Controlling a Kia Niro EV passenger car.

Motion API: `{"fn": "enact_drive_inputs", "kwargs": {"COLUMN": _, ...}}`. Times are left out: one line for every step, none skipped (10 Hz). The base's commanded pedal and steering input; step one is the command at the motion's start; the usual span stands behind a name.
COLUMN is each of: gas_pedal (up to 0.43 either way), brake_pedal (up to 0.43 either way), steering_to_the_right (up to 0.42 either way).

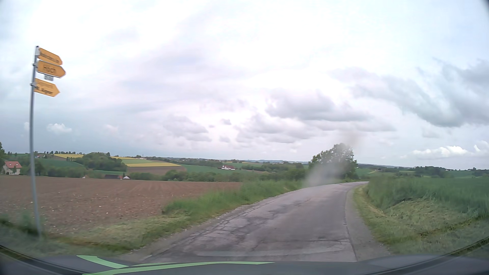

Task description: Follow the waypoints while adhering to traffic rules and regulations

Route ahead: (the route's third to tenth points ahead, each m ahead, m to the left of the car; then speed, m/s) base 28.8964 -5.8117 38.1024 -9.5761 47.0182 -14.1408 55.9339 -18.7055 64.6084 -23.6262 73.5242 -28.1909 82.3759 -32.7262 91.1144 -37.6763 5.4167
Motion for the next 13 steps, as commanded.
{"fn": "enact_drive_inputs", "kwargs": {"gas_pedal": 0.350, "brake_pedal": 0.000, "steering_to_the_right": 0.259}}
{"fn": "enact_drive_inputs", "kwargs": {"gas_pedal": 0.350, "brake_pedal": 0.000, "steering_to_the_right": 0.230}}
{"fn": "enact_drive_inputs", "kwargs": {"gas_pedal": 0.350, "brake_pedal": 0.000, "steering_to_the_right": 0.200}}
{"fn": "enact_drive_inputs", "kwargs": {"gas_pedal": 0.350, "brake_pedal": 0.000, "steering_to_the_right": 0.175}}
{"fn": "enact_drive_inputs", "kwargs": {"gas_pedal": 0.350, "brake_pedal": 0.000, "steering_to_the_right": 0.146}}
{"fn": "enact_drive_inputs", "kwargs": {"gas_pedal": 0.350, "brake_pedal": 0.000, "steering_to_the_right": 0.118}}
{"fn": "enact_drive_inputs", "kwargs": {"gas_pedal": 0.350, "brake_pedal": 0.000, "steering_to_the_right": 0.101}}
{"fn": "enact_drive_inputs", "kwargs": {"gas_pedal": 0.370, "brake_pedal": 0.000, "steering_to_the_right": 0.087}}
{"fn": "enact_drive_inputs", "kwargs": {"gas_pedal": 0.378, "brake_pedal": 0.000, "steering_to_the_right": 0.081}}
{"fn": "enact_drive_inputs", "kwargs": {"gas_pedal": 0.378, "brake_pedal": 0.000, "steering_to_the_right": 0.073}}
{"fn": "enact_drive_inputs", "kwargs": {"gas_pedal": 0.378, "brake_pedal": 0.000, "steering_to_the_right": 0.063}}
{"fn": "enact_drive_inputs", "kwargs": {"gas_pedal": 0.378, "brake_pedal": 0.000, "steering_to_the_right": 0.054}}
{"fn": "enact_drive_inputs", "kwargs": {"gas_pedal": 0.378, "brake_pedal": 0.000, "steering_to_the_right": 0.043}}
